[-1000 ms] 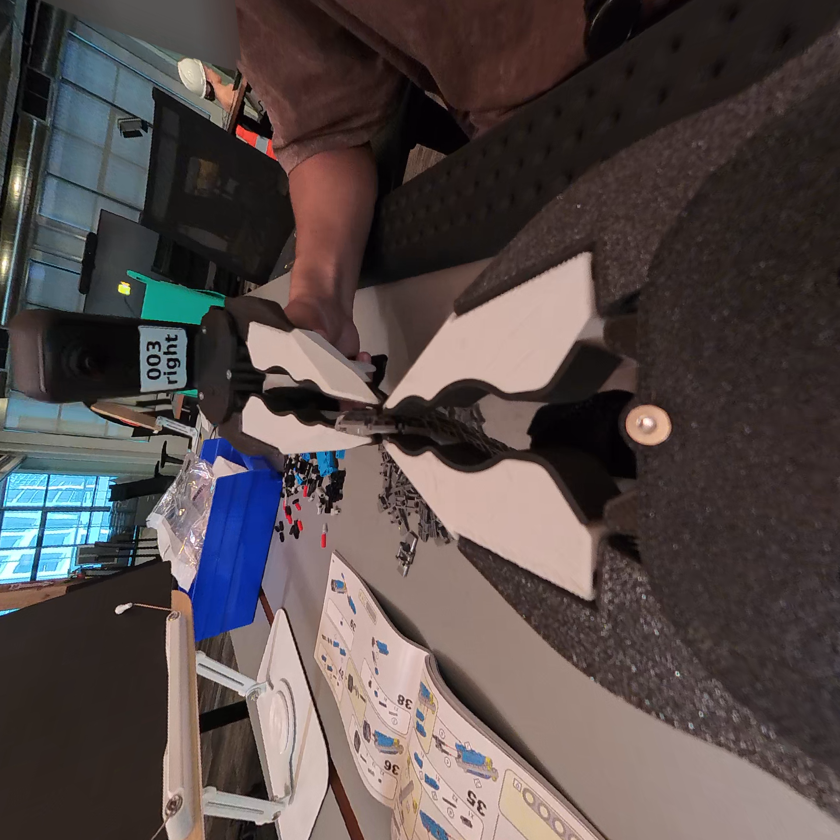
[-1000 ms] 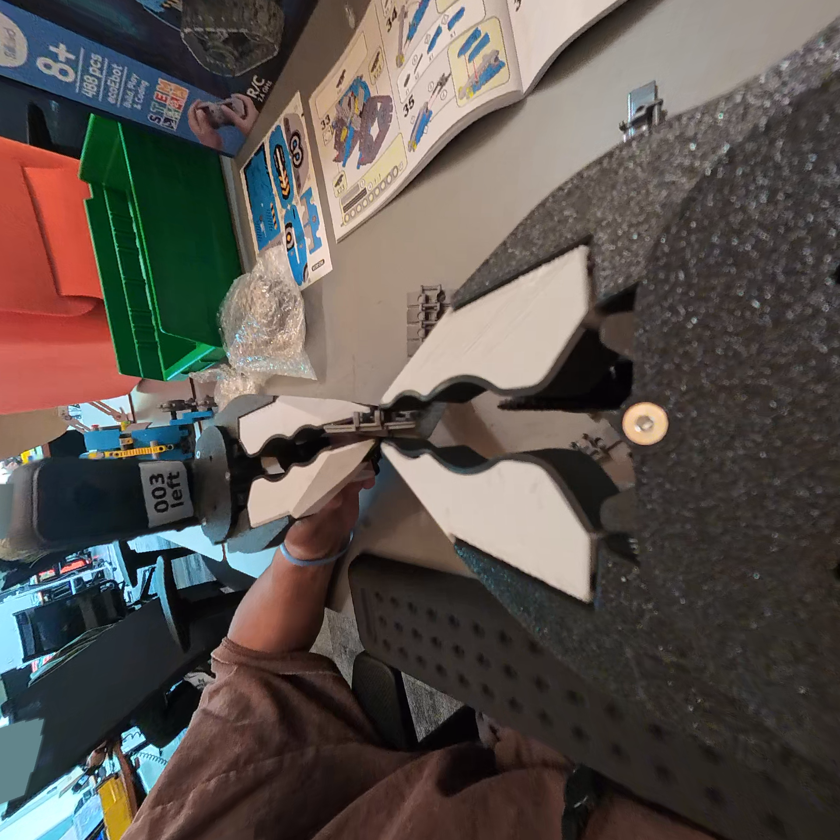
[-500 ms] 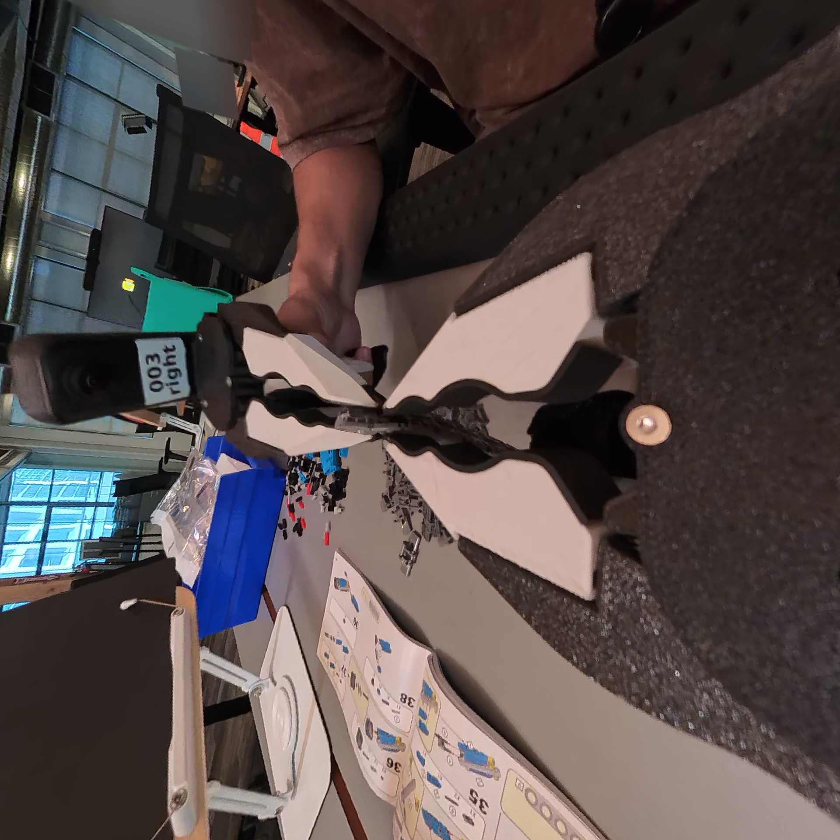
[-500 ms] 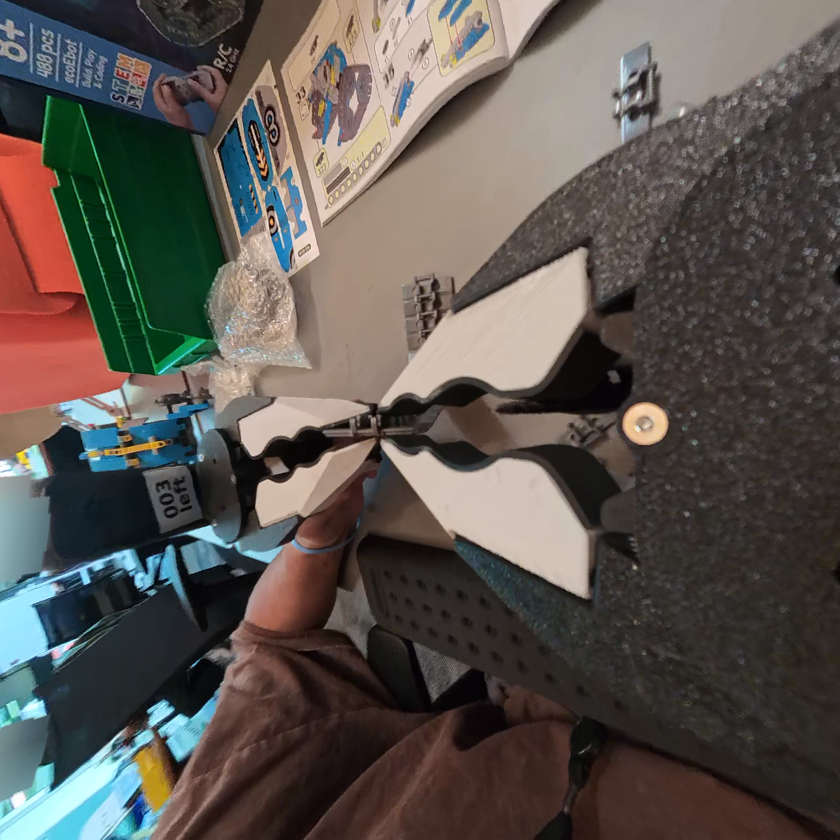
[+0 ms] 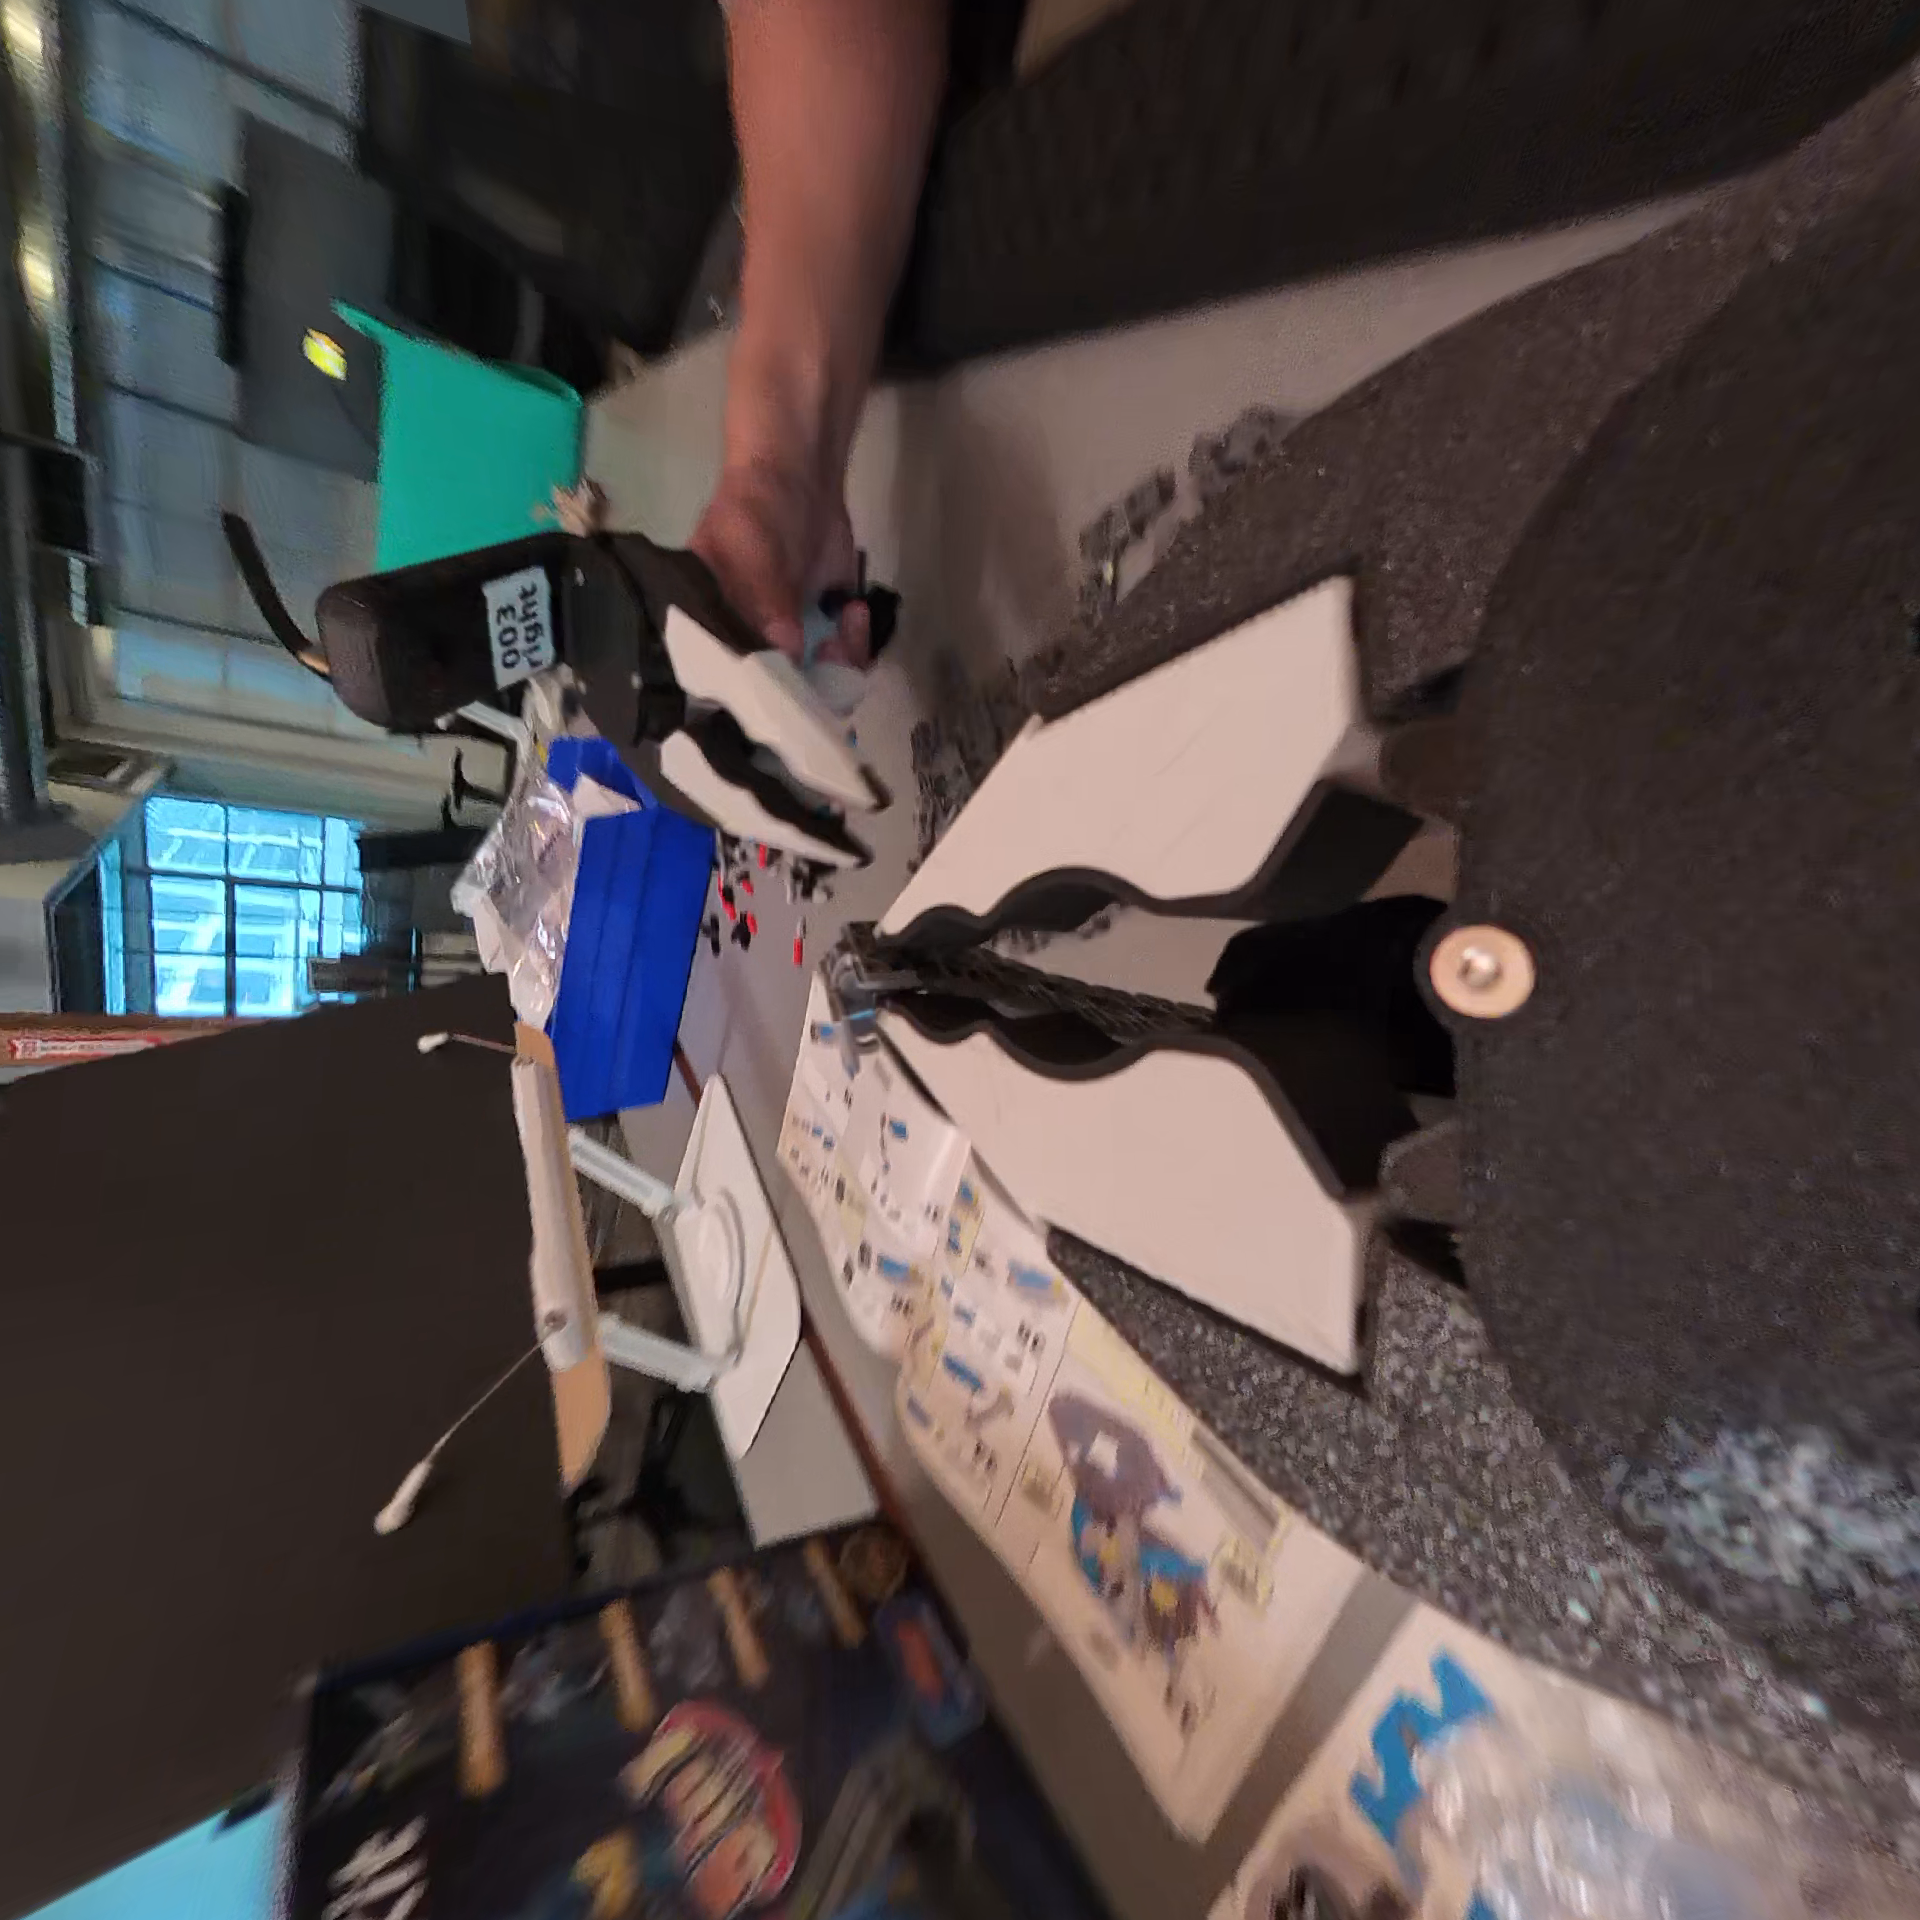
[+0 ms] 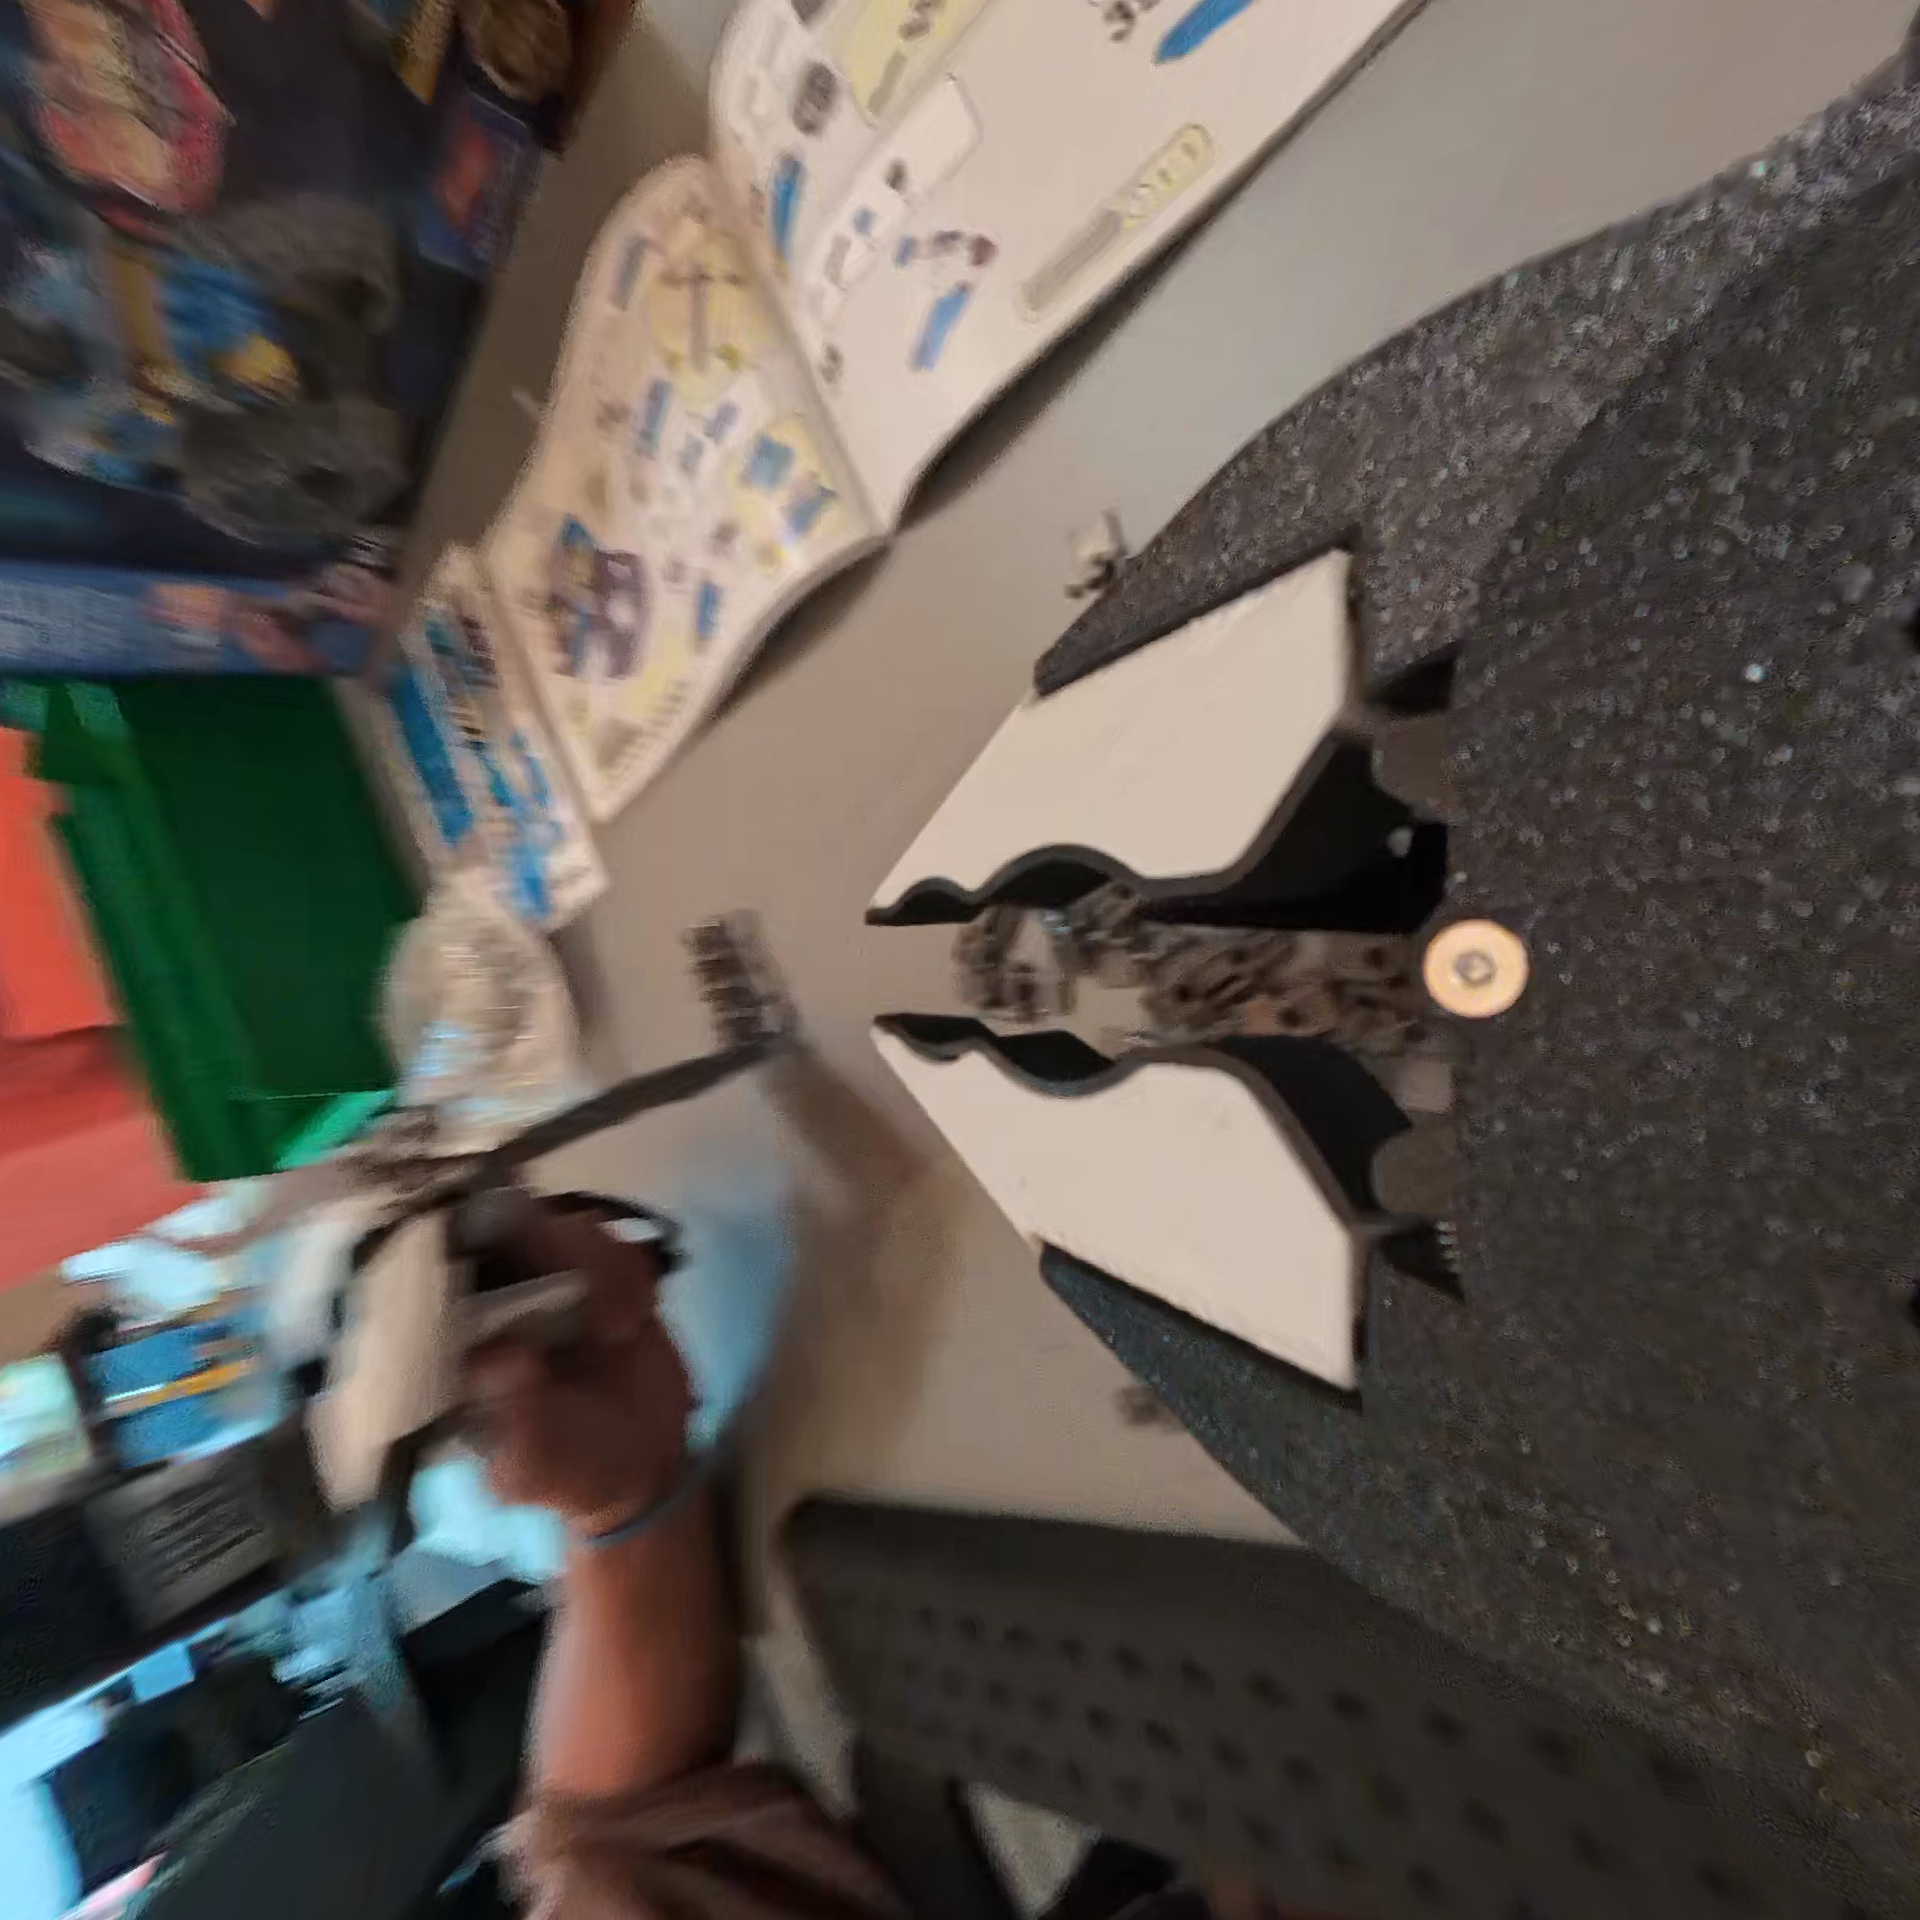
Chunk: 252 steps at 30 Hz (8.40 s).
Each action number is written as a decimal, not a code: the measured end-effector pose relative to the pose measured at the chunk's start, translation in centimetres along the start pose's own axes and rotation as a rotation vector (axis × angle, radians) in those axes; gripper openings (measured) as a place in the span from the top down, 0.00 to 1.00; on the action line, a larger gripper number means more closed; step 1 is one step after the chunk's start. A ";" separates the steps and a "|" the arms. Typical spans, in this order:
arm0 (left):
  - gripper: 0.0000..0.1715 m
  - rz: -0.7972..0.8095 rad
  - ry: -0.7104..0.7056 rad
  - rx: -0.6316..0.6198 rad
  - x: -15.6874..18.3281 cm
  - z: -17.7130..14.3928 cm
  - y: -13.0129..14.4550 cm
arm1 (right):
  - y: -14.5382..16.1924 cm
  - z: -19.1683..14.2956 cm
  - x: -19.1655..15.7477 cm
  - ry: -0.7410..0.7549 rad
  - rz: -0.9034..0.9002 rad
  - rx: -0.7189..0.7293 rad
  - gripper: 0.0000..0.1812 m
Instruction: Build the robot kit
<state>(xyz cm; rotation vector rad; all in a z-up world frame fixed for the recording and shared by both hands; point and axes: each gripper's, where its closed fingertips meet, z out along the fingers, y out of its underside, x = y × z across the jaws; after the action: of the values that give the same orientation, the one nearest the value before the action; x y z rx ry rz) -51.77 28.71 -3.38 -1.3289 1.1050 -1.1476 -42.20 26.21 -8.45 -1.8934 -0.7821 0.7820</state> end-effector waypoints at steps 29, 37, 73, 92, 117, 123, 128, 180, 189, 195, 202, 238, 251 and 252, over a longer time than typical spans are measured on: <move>0.97 0.927 0.187 -0.273 9.6 1.8 6.7 | 2.3 2.7 -9.2 -0.445 -0.120 -0.112 0.91; 0.96 0.530 0.204 -0.217 8.3 1.9 4.8 | -0.2 1.8 -8.2 -0.258 -0.372 0.047 0.98; 0.96 0.532 0.162 -0.293 6.0 1.4 5.2 | 7.7 4.9 -0.6 0.003 -0.203 -0.524 0.88; 0.96 0.576 0.253 -0.350 6.9 0.8 6.4 | 6.8 5.2 -4.3 -0.581 -0.644 -0.510 0.87; 0.96 1.187 -0.197 -0.535 4.9 3.0 8.7 | 3.7 2.6 -4.5 -0.079 0.120 -0.396 0.93; 0.96 1.287 -0.238 -0.569 4.7 3.2 9.3 | 4.2 3.8 -4.6 -0.042 0.202 -0.385 0.93; 0.96 1.308 -0.248 -0.590 4.4 3.2 9.8 | 3.5 3.9 -4.5 -0.041 0.269 -0.337 0.93; 0.96 1.324 -0.259 -0.566 4.6 3.3 9.5 | 2.9 5.2 -4.9 0.015 -0.024 -0.350 0.84; 0.96 1.197 -0.216 -0.545 4.8 3.3 9.3 | 3.8 5.0 -6.4 -0.063 -0.270 -0.388 0.70; 0.96 0.977 -0.125 -0.512 5.6 3.3 9.1 | 4.4 4.6 -5.9 0.056 -0.597 -0.414 0.77; 0.96 0.621 0.009 -0.452 6.4 3.2 8.2 | 3.0 4.2 -5.2 0.208 -0.863 -0.382 0.95; 0.97 -0.022 0.413 -0.396 10.6 3.0 7.8 | 4.8 2.5 -9.4 -0.301 -0.429 -0.395 0.96; 0.96 -0.262 0.396 -0.214 7.4 2.2 4.3 | 0.1 3.4 -7.5 -0.219 -0.228 -0.142 0.89; 0.96 -0.274 0.397 -0.204 7.3 2.2 4.2 | 0.0 3.3 -7.4 -0.220 -0.211 -0.136 0.89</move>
<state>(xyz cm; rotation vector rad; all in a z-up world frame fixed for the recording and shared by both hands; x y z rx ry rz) -48.76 21.45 -7.18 -1.4809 1.3833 -1.5830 -49.25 22.11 -8.22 -1.8245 -1.1775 0.8302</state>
